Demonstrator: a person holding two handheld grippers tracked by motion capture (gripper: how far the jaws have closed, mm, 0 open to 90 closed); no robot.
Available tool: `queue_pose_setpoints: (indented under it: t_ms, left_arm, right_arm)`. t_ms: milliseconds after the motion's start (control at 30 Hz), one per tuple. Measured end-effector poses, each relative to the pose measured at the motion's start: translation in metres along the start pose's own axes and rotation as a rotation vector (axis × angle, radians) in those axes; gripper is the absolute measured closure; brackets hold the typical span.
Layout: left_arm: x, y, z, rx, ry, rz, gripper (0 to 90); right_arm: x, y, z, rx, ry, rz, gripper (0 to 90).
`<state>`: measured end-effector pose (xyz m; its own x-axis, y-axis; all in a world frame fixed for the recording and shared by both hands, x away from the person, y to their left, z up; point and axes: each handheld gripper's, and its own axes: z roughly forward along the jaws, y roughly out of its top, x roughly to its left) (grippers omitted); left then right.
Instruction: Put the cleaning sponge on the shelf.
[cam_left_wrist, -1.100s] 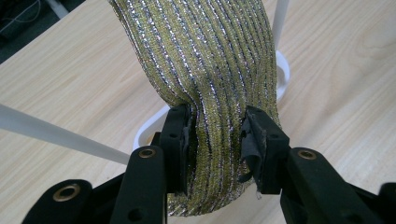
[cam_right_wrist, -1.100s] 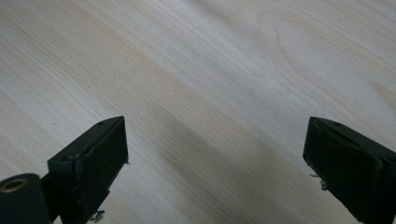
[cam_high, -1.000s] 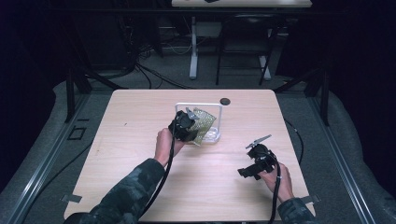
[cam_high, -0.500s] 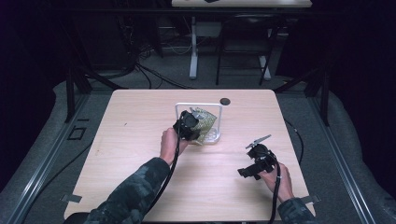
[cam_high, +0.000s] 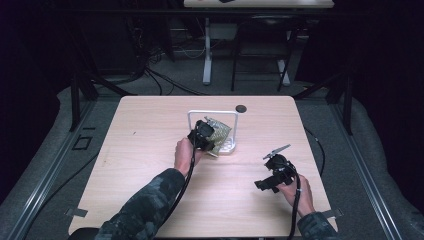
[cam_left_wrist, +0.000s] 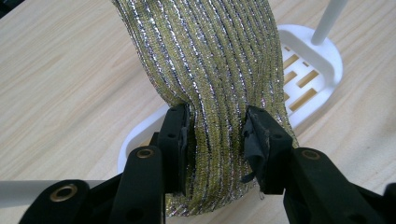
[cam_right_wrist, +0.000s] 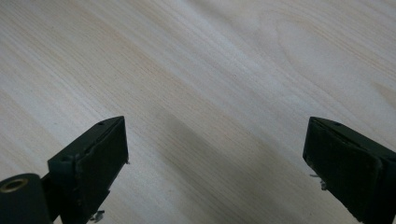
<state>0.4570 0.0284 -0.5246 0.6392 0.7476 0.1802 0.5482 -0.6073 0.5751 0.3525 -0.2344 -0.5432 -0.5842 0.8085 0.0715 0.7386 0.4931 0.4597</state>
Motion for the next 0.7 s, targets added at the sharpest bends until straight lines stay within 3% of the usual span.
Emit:
queue_pose_setpoints:
  t_ms: [300,700]
  left_arm:
    - [-0.0031,0.0,0.0038,0.02,0.033,0.0,53.4]
    - [-0.0058,0.0014,0.0018,-0.001,0.025,-0.013,39.6]
  right_arm:
    - [0.0012,0.0003,0.0,0.003,0.004,0.004,6.2]
    - [0.0011,0.0003,0.0001,0.003,0.006,0.001,6.2]
